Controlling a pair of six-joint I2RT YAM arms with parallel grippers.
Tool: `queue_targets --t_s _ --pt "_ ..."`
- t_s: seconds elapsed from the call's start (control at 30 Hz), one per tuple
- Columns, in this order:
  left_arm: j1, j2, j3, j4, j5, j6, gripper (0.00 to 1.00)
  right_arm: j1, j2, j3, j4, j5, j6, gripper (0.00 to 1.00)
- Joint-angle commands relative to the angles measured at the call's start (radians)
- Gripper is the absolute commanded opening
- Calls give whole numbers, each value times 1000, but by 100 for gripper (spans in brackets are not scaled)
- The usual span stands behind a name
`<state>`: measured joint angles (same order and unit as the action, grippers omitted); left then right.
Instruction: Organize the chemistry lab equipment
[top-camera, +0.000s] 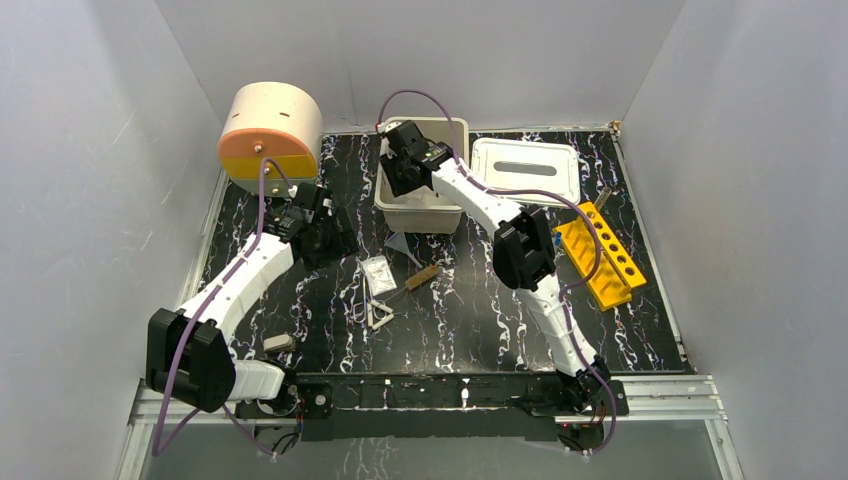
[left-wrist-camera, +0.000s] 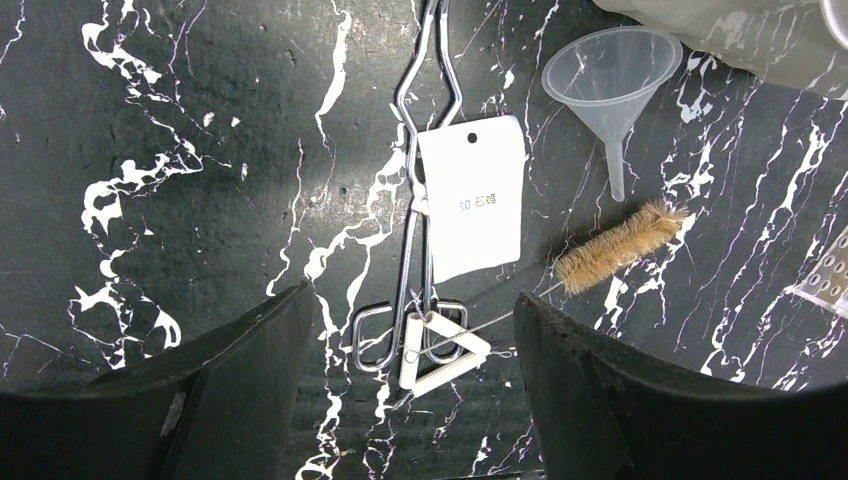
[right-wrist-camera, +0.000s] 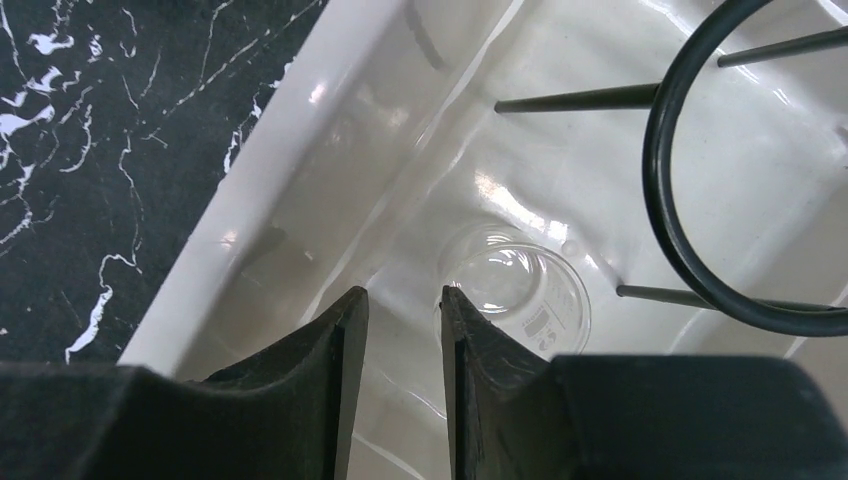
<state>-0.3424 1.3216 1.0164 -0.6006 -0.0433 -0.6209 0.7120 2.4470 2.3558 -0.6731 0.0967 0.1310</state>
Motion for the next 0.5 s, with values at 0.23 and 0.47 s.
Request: queue_targets --t_s 0.23,0.47 --pt "3 6 38 -15 -18 -2 72 -10 -212 3 8 22 76 44" --pt "3 27 34 9 -1 -17 73 -8 -403 -178 88 -11 116 49"
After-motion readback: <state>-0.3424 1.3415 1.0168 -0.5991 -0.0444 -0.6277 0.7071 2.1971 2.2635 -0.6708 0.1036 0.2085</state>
